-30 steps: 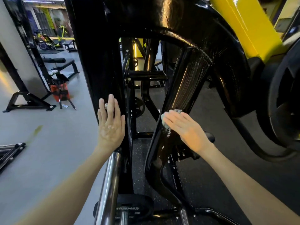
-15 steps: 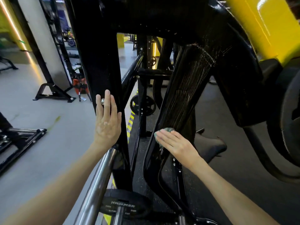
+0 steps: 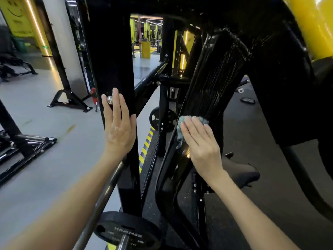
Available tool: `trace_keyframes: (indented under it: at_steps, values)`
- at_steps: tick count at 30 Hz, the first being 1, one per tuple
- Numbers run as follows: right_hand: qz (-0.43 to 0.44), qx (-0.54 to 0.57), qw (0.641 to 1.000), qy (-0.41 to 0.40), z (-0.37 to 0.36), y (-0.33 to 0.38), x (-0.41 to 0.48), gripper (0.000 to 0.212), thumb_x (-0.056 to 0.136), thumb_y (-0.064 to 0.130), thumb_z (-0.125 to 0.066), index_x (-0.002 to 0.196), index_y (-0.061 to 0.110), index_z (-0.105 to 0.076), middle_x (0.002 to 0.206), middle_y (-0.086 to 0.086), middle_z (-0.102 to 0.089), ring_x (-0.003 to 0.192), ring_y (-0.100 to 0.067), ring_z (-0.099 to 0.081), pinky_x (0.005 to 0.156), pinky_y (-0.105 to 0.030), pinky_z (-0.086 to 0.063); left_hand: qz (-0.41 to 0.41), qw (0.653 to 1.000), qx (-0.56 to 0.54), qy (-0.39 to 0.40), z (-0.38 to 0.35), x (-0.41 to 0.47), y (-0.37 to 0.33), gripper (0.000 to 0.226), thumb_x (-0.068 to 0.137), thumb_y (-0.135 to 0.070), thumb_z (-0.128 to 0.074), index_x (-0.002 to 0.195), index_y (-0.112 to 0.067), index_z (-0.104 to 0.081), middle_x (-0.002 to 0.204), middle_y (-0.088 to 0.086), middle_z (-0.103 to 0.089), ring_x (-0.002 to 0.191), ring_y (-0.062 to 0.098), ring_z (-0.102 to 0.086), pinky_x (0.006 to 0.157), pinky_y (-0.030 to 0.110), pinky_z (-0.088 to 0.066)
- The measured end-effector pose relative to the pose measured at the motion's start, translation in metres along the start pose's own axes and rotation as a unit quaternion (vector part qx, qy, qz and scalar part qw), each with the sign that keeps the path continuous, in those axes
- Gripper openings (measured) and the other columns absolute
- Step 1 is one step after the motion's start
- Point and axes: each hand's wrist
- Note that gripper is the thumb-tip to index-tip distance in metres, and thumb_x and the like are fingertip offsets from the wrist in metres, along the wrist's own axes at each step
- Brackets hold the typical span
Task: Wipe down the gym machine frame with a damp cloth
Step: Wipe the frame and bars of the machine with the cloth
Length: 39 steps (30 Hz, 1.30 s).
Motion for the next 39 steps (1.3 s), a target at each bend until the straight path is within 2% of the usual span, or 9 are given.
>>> trace_keyframes:
  at_steps: [7,12,16,19,21,24,28,35,39]
  values:
    - [0.079,0.018,0.983,0.166,-0.031,0.033,-0.116,0.047,0.097,-0.005,-0.049,0.142,0.009,-0.047,0.147,-0.005,-0.045,0.14,-0.018,-0.038,0.117,-0.033,-0.027,-0.008,0.996,-0.038,-0.085,-0.023,-0.005,0.006,0.052,0.1,-0.004,-0.047,0.143,0.018,-0.03,0.15,0.037,-0.03,0.135,0.065,-0.023,0.123,0.05,-0.011]
    - [0.031,0.011,0.997,0.066,-0.018,0.02,-0.057,0.037,0.1,-0.007,-0.043,0.132,0.004,-0.058,0.141,-0.009,-0.051,0.133,-0.023,-0.049,0.111,-0.039,-0.036,-0.007,0.999,-0.039,-0.02,-0.031,-0.043,0.0,0.054,0.103,-0.007,-0.039,0.151,0.007,-0.017,0.156,0.032,-0.023,0.145,0.047,-0.014,0.121,0.048,-0.016]
    - [-0.027,-0.003,0.999,-0.036,-0.027,0.017,-0.036,0.048,0.092,-0.015,-0.055,0.135,0.004,-0.051,0.142,-0.011,-0.047,0.137,-0.022,-0.041,0.117,-0.04,-0.03,-0.005,0.999,-0.043,-0.028,-0.029,-0.042,-0.001,0.058,0.101,-0.002,-0.043,0.151,0.008,-0.016,0.157,0.031,-0.021,0.145,0.046,-0.012,0.123,0.041,-0.004]
    - [-0.065,-0.01,0.996,-0.067,-0.045,0.029,-0.059,0.051,0.094,-0.015,-0.052,0.14,0.004,-0.043,0.143,-0.012,-0.045,0.144,-0.02,-0.03,0.12,-0.04,-0.023,-0.001,0.999,-0.038,-0.036,-0.03,-0.042,-0.002,0.059,0.099,0.0,-0.045,0.151,0.008,-0.018,0.156,0.032,-0.023,0.145,0.046,-0.016,0.122,0.041,-0.007]
    - [-0.059,-0.012,0.998,-0.031,-0.054,0.044,-0.094,0.052,0.095,-0.013,-0.049,0.143,0.006,-0.038,0.143,-0.012,-0.043,0.147,-0.02,-0.024,0.121,-0.04,-0.02,-0.002,0.999,-0.038,-0.038,-0.031,-0.042,-0.002,0.059,0.098,0.0,-0.045,0.151,0.008,-0.018,0.157,0.031,-0.023,0.146,0.046,-0.017,0.122,0.042,-0.01]
    - [0.021,-0.001,0.994,0.111,-0.056,0.063,-0.149,0.054,0.095,-0.009,-0.044,0.145,0.01,-0.037,0.149,-0.008,-0.041,0.149,-0.019,-0.021,0.121,-0.037,-0.021,0.004,0.998,-0.046,-0.034,-0.03,-0.043,-0.003,0.06,0.098,0.0,-0.043,0.152,0.006,-0.017,0.158,0.029,-0.021,0.147,0.045,-0.015,0.122,0.043,-0.01]
    - [0.102,-0.007,0.97,0.219,-0.041,0.052,-0.147,0.049,0.099,-0.006,-0.032,0.144,0.008,-0.045,0.15,-0.005,-0.044,0.142,-0.018,-0.033,0.115,-0.037,-0.025,0.006,0.998,-0.054,-0.037,-0.028,-0.042,-0.003,0.061,0.097,0.001,-0.045,0.152,0.006,-0.019,0.158,0.029,-0.021,0.147,0.045,-0.015,0.122,0.046,-0.014]
    - [-0.003,-0.008,0.996,0.089,-0.013,0.021,-0.063,0.044,0.102,-0.007,-0.031,0.141,0.006,-0.046,0.148,-0.009,-0.045,0.139,-0.024,-0.04,0.118,-0.039,-0.026,0.004,0.996,-0.086,0.009,-0.019,-0.042,-0.008,0.068,0.094,-0.003,-0.046,0.153,0.007,-0.014,0.159,0.031,-0.011,0.149,0.046,-0.004,0.122,0.047,-0.008]
    - [0.007,0.01,0.997,0.071,-0.029,0.038,-0.081,0.041,0.101,-0.007,-0.036,0.14,0.003,-0.047,0.148,-0.011,-0.041,0.139,-0.026,-0.04,0.118,-0.04,-0.029,-0.172,0.977,-0.118,0.036,-0.015,-0.031,-0.027,0.065,0.098,-0.01,-0.043,0.155,0.0,-0.013,0.163,0.018,-0.011,0.151,0.021,0.007,0.123,0.035,0.001]
Point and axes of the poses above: each hand's wrist, its own x-axis towards the middle knuckle, its own z-axis out of the back of the hand, y = z × x
